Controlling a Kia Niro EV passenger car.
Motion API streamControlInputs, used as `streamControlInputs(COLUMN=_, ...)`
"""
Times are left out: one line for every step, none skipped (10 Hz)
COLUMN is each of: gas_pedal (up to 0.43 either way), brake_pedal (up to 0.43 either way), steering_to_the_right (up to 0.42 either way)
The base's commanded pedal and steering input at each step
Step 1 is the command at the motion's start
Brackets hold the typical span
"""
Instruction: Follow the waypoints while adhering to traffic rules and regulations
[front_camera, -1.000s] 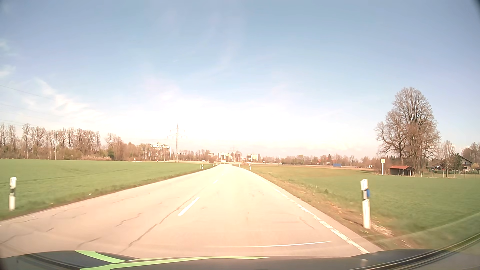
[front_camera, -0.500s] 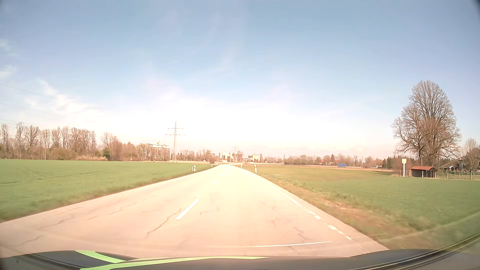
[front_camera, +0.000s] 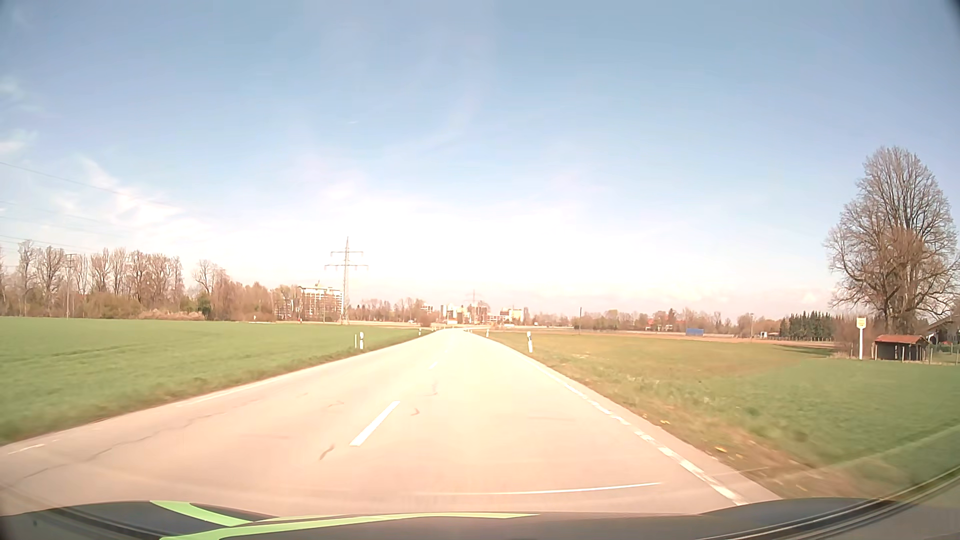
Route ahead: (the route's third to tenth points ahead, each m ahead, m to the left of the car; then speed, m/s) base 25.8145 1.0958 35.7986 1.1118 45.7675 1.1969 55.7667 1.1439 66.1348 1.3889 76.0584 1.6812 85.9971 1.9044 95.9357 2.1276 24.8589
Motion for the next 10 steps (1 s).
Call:
streamControlInputs(gas_pedal=0.22, brake_pedal=0.0, steering_to_the_right=0.0)
streamControlInputs(gas_pedal=0.22, brake_pedal=0.0, steering_to_the_right=0.0)
streamControlInputs(gas_pedal=0.22, brake_pedal=0.0, steering_to_the_right=-0.001)
streamControlInputs(gas_pedal=0.22, brake_pedal=0.0, steering_to_the_right=-0.001)
streamControlInputs(gas_pedal=0.22, brake_pedal=0.0, steering_to_the_right=-0.001)
streamControlInputs(gas_pedal=0.22, brake_pedal=0.0, steering_to_the_right=0.0)
streamControlInputs(gas_pedal=0.22, brake_pedal=0.0, steering_to_the_right=0.0)
streamControlInputs(gas_pedal=0.22, brake_pedal=0.0, steering_to_the_right=0.0)
streamControlInputs(gas_pedal=0.22, brake_pedal=0.0, steering_to_the_right=0.0)
streamControlInputs(gas_pedal=0.22, brake_pedal=0.0, steering_to_the_right=0.0)
